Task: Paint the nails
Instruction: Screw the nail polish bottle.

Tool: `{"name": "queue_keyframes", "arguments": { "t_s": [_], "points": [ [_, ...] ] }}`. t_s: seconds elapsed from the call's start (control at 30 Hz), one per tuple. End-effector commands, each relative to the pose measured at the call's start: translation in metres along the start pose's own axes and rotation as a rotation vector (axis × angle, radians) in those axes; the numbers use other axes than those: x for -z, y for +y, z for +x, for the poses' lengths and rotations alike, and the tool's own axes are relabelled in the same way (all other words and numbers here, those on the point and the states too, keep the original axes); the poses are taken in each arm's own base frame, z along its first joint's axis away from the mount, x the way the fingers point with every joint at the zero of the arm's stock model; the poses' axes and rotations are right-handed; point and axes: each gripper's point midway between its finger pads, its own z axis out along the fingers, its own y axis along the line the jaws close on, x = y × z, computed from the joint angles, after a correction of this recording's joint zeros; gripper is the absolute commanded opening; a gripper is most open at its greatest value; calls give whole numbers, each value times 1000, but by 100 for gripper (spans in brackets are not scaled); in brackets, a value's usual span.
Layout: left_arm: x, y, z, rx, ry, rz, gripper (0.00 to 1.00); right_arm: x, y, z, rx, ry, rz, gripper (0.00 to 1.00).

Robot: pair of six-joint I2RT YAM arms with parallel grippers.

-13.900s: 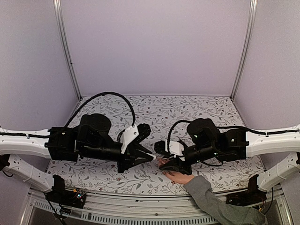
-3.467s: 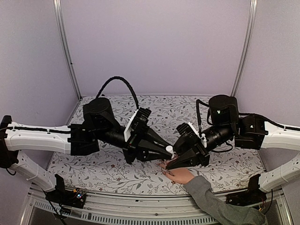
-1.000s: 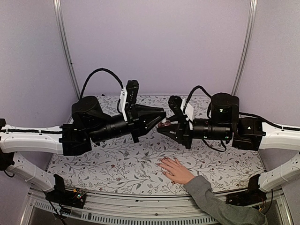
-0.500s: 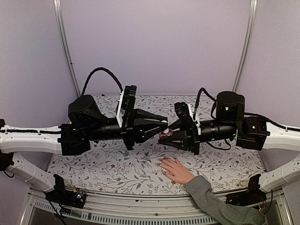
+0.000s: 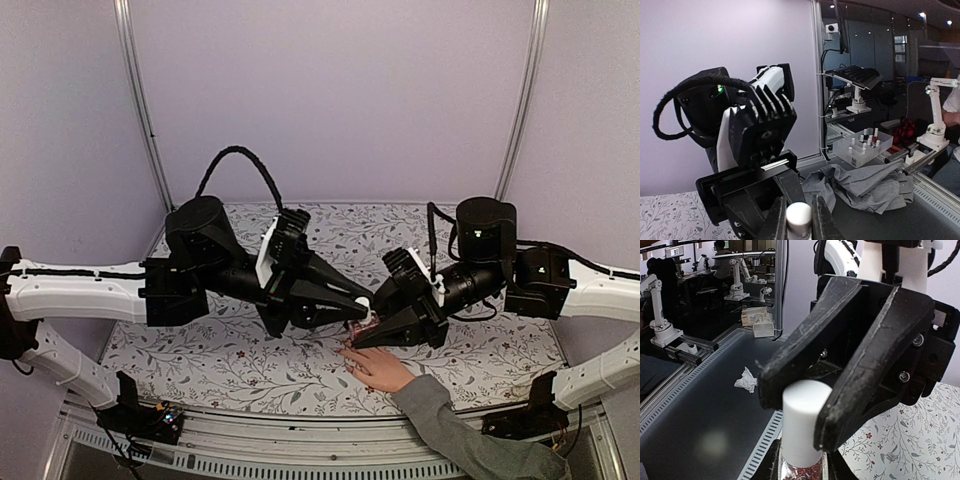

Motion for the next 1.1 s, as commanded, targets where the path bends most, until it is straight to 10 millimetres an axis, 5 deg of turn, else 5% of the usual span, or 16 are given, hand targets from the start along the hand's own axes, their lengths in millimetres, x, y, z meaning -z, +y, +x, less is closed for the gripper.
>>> {"name": "queue_keyframes", "arguments": {
  "t_s": [0.0, 0.43, 0.8, 1.07],
  "points": [
    [1, 2, 63, 125, 175, 54, 0, 13, 22, -70, 185, -180, -110, 0],
    [16, 9, 40, 83, 151, -13, 10, 12, 13, -64, 176, -156, -49, 0],
    [37, 17, 11, 15, 113, -166, 46, 7, 0, -59, 146, -133, 5, 0],
    [71, 44, -8, 47, -1, -454, 46, 24, -95, -36, 7, -24, 542, 0]
  ]
}}
